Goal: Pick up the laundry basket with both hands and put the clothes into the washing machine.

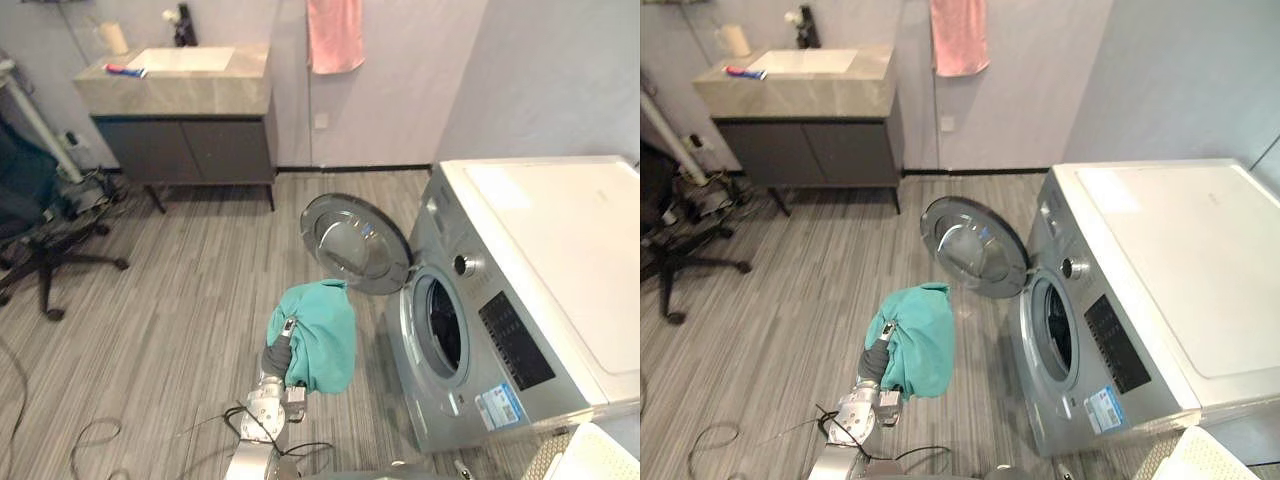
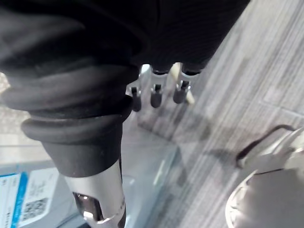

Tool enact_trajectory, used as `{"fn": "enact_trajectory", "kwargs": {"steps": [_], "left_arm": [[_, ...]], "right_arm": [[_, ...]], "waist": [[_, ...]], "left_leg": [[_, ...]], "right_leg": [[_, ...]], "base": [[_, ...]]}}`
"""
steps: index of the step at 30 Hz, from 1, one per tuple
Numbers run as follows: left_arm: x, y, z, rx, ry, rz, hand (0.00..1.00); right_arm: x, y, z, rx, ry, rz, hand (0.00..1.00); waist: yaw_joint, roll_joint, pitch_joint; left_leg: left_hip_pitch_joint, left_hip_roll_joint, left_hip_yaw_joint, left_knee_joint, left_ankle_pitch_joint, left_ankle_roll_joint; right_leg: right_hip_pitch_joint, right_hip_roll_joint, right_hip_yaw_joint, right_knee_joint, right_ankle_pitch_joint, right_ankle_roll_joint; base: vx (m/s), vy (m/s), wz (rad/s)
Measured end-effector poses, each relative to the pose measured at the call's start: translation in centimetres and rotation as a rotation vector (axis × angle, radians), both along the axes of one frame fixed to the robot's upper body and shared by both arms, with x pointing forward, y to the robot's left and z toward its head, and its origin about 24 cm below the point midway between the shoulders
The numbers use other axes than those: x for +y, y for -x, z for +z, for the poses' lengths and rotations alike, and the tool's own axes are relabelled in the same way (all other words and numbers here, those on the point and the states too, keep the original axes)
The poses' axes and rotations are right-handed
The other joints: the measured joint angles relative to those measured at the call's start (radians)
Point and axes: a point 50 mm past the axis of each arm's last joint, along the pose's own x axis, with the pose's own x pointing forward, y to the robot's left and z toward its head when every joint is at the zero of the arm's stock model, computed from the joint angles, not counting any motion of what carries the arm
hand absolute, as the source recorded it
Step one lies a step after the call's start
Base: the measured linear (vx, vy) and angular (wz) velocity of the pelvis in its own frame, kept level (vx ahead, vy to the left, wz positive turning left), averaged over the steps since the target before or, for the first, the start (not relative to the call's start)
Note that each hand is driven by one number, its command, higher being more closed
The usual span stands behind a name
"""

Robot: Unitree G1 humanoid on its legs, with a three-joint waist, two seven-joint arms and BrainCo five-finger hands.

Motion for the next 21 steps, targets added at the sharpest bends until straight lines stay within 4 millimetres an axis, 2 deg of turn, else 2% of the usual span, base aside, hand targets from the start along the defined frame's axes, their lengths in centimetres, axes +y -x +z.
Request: {"fn": "enact_trajectory", "kwargs": {"steps": [1, 2, 3, 4, 5, 6, 7, 8, 9, 10, 11, 12, 13, 14, 15, 16, 17, 18, 19, 21], "left_arm": [[0.1, 0.0, 0.0, 0.003, -0.001, 0.004, 1.0], [0.4, 0.1, -0.1, 0.007, -0.003, 0.016, 1.0], [0.7, 0.2, -0.2, 0.01, -0.004, 0.03, 1.0], [1.0, 0.2, -0.2, 0.012, -0.004, 0.048, 1.0], [1.1, 0.2, -0.2, 0.012, -0.001, 0.056, 1.0], [1.3, 0.2, -0.2, 0.011, 0.006, 0.066, 1.0], [1.4, 0.2, -0.2, 0.012, 0.007, 0.073, 1.0], [1.3, 0.2, -0.2, 0.012, 0.007, 0.071, 1.0], [1.0, 0.4, -0.2, 0.016, 0.007, 0.062, 1.0], [0.9, 0.5, -0.3, 0.022, 0.007, 0.06, 1.0], [0.8, 1.0, -0.7, 0.041, 0.008, 0.055, 1.0], [0.7, 1.2, -0.8, 0.051, 0.009, 0.046, 1.0], [1.2, 1.1, -0.8, 0.05, 0.0, 0.054, 1.0], [1.4, 1.1, -0.8, 0.053, -0.005, 0.062, 1.0], [1.3, 1.1, -0.9, 0.055, -0.006, 0.049, 1.0], [1.3, 1.1, -0.8, 0.053, -0.008, 0.042, 1.0], [1.3, 1.1, -0.8, 0.05, -0.014, 0.038, 1.0], [1.4, 0.9, -0.7, 0.043, -0.03, 0.031, 1.0], [1.5, 0.8, -0.6, 0.039, -0.035, 0.032, 1.0], [1.4, 0.4, -0.4, 0.026, -0.035, 0.033, 1.0]], "right_arm": [[0.1, -0.7, 0.2, -0.02, 0.004, 0.018, 0.0], [0.3, -2.1, 0.6, -0.063, 0.014, 0.068, 0.0], [0.7, -3.3, 0.9, -0.098, 0.016, 0.11, 0.0], [1.1, -4.5, 1.2, -0.134, 0.019, 0.151, 0.0], [1.4, -5.2, 1.4, -0.153, 0.018, 0.175, 0.0], [2.0, -6.6, 1.9, -0.194, 0.019, 0.219, 0.0], [2.1, -7.3, 2.2, -0.217, 0.025, 0.229, 0.0], [2.0, -7.3, 2.2, -0.222, 0.031, 0.221, 0.0], [1.6, -7.0, 2.2, -0.217, 0.044, 0.202, 0.0], [1.2, -6.7, 2.2, -0.211, 0.053, 0.184, 0.0], [0.6, -5.8, 2.1, -0.186, 0.072, 0.146, 0.0], [0.5, -4.2, 1.5, -0.13, 0.058, 0.132, 0.0], [1.0, -3.7, 1.0, -0.094, 0.031, 0.143, 0.0], [1.1, -2.9, 0.6, -0.061, 0.012, 0.14, 0.0], [1.0, -2.4, 0.6, -0.05, 0.013, 0.13, 0.0], [1.0, -2.3, 0.6, -0.05, 0.015, 0.126, 0.0], [1.0, -2.4, 0.5, -0.051, 0.011, 0.131, 0.0], [1.2, -2.2, 0.4, -0.048, -0.003, 0.137, 0.0], [1.2, -2.1, 0.3, -0.045, -0.008, 0.138, 0.0], [1.0, -1.6, 0.2, -0.029, -0.013, 0.116, 0.0]], "waist": [[0.007, -0.005, 0.007], [0.024, -0.012, 0.01], [0.034, -0.016, 0.01], [0.049, -0.024, 0.011], [0.051, -0.028, 0.011], [0.053, -0.035, 0.011], [0.062, -0.04, 0.009], [0.07, -0.041, 0.008], [0.077, -0.043, 0.004], [0.076, -0.039, 0.001], [0.068, -0.019, -0.025], [0.054, -0.031, -0.052], [0.053, -0.075, -0.053], [0.055, -0.107, -0.055], [0.047, -0.118, -0.059], [0.048, -0.117, -0.059], [0.052, -0.114, -0.06], [0.068, -0.101, -0.064], [0.07, -0.098, -0.062], [0.069, -0.08, -0.056]], "left_leg": [[-0.028, 0.001, -0.002, 0.069, 0.053, 0.0], [-0.071, 0.001, 0.002, 0.152, 0.024, 0.034], [-0.094, 0.002, 0.007, 0.141, 0.0, 0.073], [-0.111, 0.023, 0.009, 0.061, -0.019, 0.104], [-0.117, 0.04, 0.001, 0.003, -0.023, 0.11], [-0.116, 0.068, -0.045, -0.155, -0.024, 0.113], [-0.093, 0.072, -0.142, -0.337, -0.021, 0.11], [-0.073, 0.074, -0.203, -0.42, -0.014, 0.099], [-0.032, 0.069, -0.299, -0.523, 0.026, 0.03], [-0.022, 0.066, -0.318, -0.541, 0.055, -0.018], [-0.009, 0.068, -0.291, -0.563, 0.12, -0.077], [0.003, 0.058, -0.235, -0.562, 0.012, -0.096], [0.004, 0.019, -0.207, -0.544, 0.007, -0.081], [0.008, -0.023, -0.165, -0.528, -0.005, -0.051], [0.015, -0.042, -0.133, -0.516, -0.015, -0.032], [0.028, -0.045, -0.109, -0.516, -0.02, -0.024], [0.052, -0.043, -0.074, -0.522, -0.023, -0.018], [0.1, -0.036, -0.01, -0.559, -0.025, -0.005], [0.117, -0.038, 0.013, -0.575, -0.021, 0.001], [0.174, -0.044, 0.084, -0.637, -0.01, 0.021]], "right_leg": [[0.024, 0.003, 0.023, -0.008, -0.002, -0.003], [0.052, 0.007, 0.083, -0.023, -0.002, -0.005], [0.067, 0.003, 0.13, -0.033, -0.001, -0.004], [0.08, -0.005, 0.199, -0.04, 0.001, 0.001], [0.086, -0.008, 0.231, -0.044, 0.003, 0.004], [0.092, -0.012, 0.299, -0.045, 0.001, 0.014], [0.092, -0.018, 0.361, -0.038, -0.011, 0.039], [0.091, -0.022, 0.395, -0.03, -0.023, 0.057], [0.077, -0.034, 0.453, -0.001, -0.062, 0.089], [0.078, -0.04, 0.475, 0.011, -0.081, 0.104], [0.08, -0.048, 0.517, 0.024, -0.116, 0.135], [0.079, -0.083, 0.543, 0.034, -0.146, 0.175], [0.073, -0.127, 0.559, 0.043, -0.149, 0.183], [0.07, -0.179, 0.59, 0.035, -0.114, 0.224], [0.067, -0.206, 0.617, 0.019, -0.055, 0.249], [0.061, -0.215, 0.634, 0.019, -0.022, 0.259], [0.05, -0.219, 0.654, 0.031, 0.02, 0.26], [0.009, -0.219, 0.669, 0.078, 0.091, 0.259], [-0.013, -0.222, 0.66, 0.101, 0.115, 0.257], [-0.098, -0.253, 0.55, 0.202, 0.19, 0.221]], "base": [[0.26, 0.047, -0.99], [0.26, 0.09, -1.18], [0.3, 0.142, -1.7], [0.25, 0.143, -1.5], [0.27, 0.183, -1.66], [0.3, 0.246, -1.59], [0.31, 0.289, -1.61], [0.29, 0.373, -1.6], [0.2, 0.335, -1.18], [0.25, 0.47, -1.26], [0.34, 0.653, -0.82], [0.3, 0.564, -0.7], [0.3, 0.549, -0.53], [0.25, 0.471, -0.52], [0.28, 0.553, -0.6], [0.21, 0.437, -0.66], [0.12, 0.356, -1.1], [0.09, 0.323, -1.11], [0.06, 0.32, -1.12], [-0.03, 0.171, -0.89]]}}
